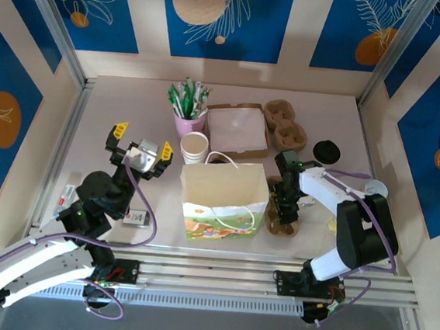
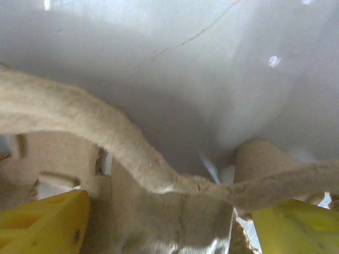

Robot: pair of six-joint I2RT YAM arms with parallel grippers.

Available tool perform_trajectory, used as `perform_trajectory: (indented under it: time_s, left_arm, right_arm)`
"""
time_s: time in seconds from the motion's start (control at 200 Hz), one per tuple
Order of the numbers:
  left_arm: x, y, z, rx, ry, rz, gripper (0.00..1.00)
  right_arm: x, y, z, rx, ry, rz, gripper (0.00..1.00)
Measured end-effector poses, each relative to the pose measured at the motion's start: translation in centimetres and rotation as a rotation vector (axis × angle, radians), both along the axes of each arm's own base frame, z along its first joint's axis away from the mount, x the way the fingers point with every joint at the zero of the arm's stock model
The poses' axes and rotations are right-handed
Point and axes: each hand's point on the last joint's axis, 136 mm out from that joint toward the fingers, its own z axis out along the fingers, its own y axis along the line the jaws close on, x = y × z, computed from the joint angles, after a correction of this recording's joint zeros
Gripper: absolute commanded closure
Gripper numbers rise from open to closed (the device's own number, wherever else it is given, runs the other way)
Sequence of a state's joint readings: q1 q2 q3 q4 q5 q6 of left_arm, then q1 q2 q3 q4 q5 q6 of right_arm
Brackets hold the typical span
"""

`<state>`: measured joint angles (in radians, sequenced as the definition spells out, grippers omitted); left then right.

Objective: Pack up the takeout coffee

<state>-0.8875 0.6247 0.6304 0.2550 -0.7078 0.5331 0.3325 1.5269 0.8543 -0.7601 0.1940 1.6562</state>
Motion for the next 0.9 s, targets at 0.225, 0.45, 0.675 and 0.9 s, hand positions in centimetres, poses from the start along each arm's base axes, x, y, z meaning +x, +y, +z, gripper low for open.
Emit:
perform_trajectory:
  time_s: [0.225,0.45,0.675,0.9]
  left_arm:
    - [0.11,-0.13,-0.17,0.006,0.005,0.000,0.01]
    - [0.12,-0.16,-0.20,0.007,0.005,0.000,0.02]
    - [0.12,-0.15,-0.20,0.006,0.005,0.000,0.01]
    - [0.10,-0.14,-0.17,0.005,0.004,0.000,0.01]
  right_arm:
    - [0.18,-0.08,-0.66,-0.004,0.012,-0.006,0.21]
    - [0.11,-0.24,-0.76,-0.003,0.020,-0.009,0.26]
    - [0.16,-0.41,-0.77,-0.003,0.020,0.004,0.31]
    - [0.23,-0.41,-0.68,-0.003,0.014,0.022,0.34]
